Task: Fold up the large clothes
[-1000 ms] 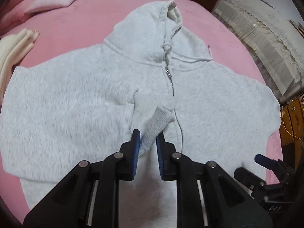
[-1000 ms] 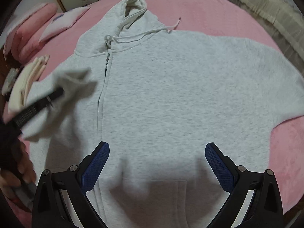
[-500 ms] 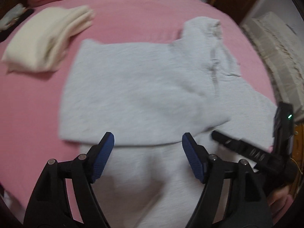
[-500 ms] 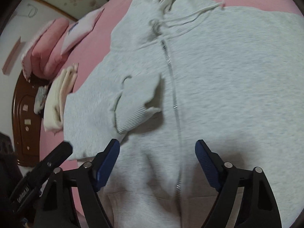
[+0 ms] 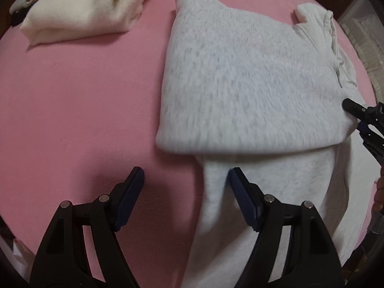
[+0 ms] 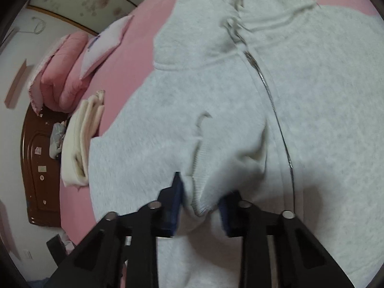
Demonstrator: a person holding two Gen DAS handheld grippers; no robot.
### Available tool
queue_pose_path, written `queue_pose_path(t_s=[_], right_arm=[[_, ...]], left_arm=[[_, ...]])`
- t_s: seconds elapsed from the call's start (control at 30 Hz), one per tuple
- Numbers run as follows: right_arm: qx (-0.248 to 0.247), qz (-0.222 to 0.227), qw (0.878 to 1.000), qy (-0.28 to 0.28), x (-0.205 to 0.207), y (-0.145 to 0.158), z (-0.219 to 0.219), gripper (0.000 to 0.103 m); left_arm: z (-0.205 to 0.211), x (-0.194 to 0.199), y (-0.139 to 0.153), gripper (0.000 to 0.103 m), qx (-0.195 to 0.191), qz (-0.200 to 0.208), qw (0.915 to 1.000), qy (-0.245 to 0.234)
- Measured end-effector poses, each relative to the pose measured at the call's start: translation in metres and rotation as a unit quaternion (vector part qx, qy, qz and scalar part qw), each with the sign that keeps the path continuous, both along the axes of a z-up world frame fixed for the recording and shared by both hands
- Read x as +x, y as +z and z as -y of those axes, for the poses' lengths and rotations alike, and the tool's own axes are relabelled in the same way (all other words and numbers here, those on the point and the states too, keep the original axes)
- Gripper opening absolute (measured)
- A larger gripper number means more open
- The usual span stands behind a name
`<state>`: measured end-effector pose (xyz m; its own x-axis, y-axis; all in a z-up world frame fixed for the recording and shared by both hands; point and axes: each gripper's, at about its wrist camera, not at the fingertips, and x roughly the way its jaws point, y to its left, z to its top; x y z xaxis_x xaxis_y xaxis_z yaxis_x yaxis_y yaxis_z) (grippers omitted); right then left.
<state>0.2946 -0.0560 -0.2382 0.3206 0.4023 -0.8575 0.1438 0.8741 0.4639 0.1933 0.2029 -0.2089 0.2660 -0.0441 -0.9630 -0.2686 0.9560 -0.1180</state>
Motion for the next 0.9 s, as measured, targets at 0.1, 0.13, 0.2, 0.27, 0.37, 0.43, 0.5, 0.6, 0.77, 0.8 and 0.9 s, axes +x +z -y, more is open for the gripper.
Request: queue_pose_path(t_s=[0.1,0.13,0.2,0.27,0.37,0.43,0.5,0.6,0.77,0.8,0.9], right_arm=[[-0.023,0.055,0.998,0.021,0.009,0.029,-0.009,0.02],[-0.026,0.07,0.997,0.02,0.012,0.041,-0.005,0.02],[-0.034,0.094,0.995,0.017,0.013,0.063,-0.002,0.02],[-0.053,0.119,0.991,0.009,0.014,0.085,0.002,0.02],[-0.077,0.148,0.986,-0.011,0.01,0.113,0.021,0.02],[-0.084,0.152,0.985,-0.019,0.003,0.126,0.039,0.02],[-0.086,0.152,0.984,-0.026,-0.003,0.131,0.049,0.02],[-0.107,0.15,0.982,-0.042,-0.018,0.133,0.067,0.02],[-0.131,0.124,0.981,-0.064,-0.047,0.113,0.102,0.02],[-0.136,0.116,0.982,-0.067,-0.053,0.108,0.107,0.02],[-0.172,0.084,0.979,-0.067,-0.059,0.085,0.115,0.02]], left_arm=[[-0.007,0.007,-0.005,0.071,0.005,0.013,0.9999,0.006],[-0.009,0.009,-0.007,0.071,0.008,0.012,0.9999,0.004],[-0.014,0.012,-0.009,0.071,0.013,0.018,0.9998,0.002],[-0.018,0.012,-0.006,0.065,0.015,0.025,0.9996,0.003],[-0.027,0.009,-0.005,0.061,0.004,0.029,0.9996,0.003],[-0.025,0.006,-0.004,0.058,0.001,0.034,0.9994,-0.002],[-0.023,0.002,0.0,0.056,-0.001,0.034,0.9994,-0.008],[-0.018,-0.004,0.002,0.054,0.003,0.03,0.9995,-0.012],[-0.016,-0.016,0.01,0.045,0.012,0.027,0.9996,-0.005],[-0.018,-0.02,0.012,0.044,0.008,0.026,0.9996,-0.004],[0.002,-0.024,0.008,0.037,0.005,0.026,0.9996,-0.004]])
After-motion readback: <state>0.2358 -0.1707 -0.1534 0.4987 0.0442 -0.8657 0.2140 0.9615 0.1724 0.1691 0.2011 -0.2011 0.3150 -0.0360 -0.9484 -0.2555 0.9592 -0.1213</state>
